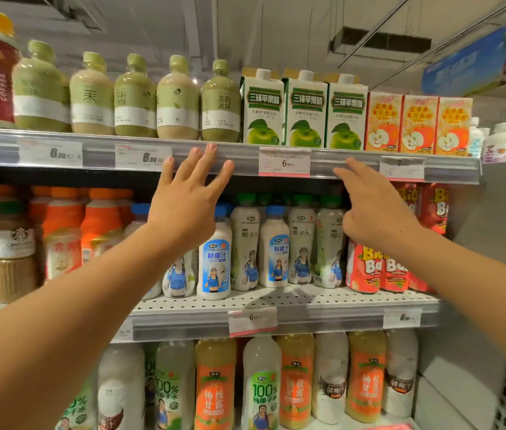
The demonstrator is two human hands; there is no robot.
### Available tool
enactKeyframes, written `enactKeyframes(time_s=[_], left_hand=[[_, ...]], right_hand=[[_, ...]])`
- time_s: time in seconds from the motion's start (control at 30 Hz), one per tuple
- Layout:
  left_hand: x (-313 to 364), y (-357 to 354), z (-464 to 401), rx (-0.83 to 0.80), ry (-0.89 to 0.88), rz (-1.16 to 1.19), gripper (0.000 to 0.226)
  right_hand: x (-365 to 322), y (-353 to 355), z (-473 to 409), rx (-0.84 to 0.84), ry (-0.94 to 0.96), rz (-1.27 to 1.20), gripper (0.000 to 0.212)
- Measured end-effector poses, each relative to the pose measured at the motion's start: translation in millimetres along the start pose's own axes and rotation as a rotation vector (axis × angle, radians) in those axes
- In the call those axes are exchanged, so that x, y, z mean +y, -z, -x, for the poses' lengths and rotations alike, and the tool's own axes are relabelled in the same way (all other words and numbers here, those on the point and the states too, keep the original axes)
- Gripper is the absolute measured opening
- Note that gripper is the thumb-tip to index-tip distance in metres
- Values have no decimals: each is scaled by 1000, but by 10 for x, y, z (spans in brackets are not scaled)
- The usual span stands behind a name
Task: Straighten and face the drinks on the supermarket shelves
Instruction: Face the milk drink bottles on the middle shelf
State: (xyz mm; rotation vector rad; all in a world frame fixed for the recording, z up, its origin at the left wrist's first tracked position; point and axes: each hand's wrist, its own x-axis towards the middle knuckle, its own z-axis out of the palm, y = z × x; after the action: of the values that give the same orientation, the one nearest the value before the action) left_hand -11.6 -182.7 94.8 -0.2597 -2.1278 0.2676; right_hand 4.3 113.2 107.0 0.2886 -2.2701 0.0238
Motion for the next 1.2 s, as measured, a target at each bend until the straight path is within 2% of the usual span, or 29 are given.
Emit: enactKeyframes(time_s=[0.17,0.33,0.5,0.8,0.83,0.9,0.97,1.0,1.1,1.13,1.2], left_hand=[[36,-53,18,23,16,8,97],[105,-144,17,56,60,-4,100],[90,-196,18,110,67,-23,100],[69,-196,38,72,62,-71,103],[69,-198,44,74,64,-69,103],[65,-211,46,79,65,-67,104],[55,-224,51,90,58,-62,105],[45,-231,56,97,54,-60,105],[13,-258,57,114,34,-49,105],[8,-271,60,121,26,-39,105],[-10,-301,59,141,6,-18,105]], right_hand=[[-27,-58,-15,-30,23,49,85],[80,-238,-2,21,61,89,89],[121,-446,-6,131,96,57,90],[97,-684,-2,326,123,-53,83],[76,-706,33,356,159,-88,79],[-4,-821,165,405,375,-136,63],[-141,-982,230,326,570,-166,51],[-233,-1039,186,213,531,-202,50],[-493,-1102,-198,-56,94,-273,53],[-546,-1109,-349,-118,14,-229,55],[-616,-1134,-577,-218,-28,-95,57]])
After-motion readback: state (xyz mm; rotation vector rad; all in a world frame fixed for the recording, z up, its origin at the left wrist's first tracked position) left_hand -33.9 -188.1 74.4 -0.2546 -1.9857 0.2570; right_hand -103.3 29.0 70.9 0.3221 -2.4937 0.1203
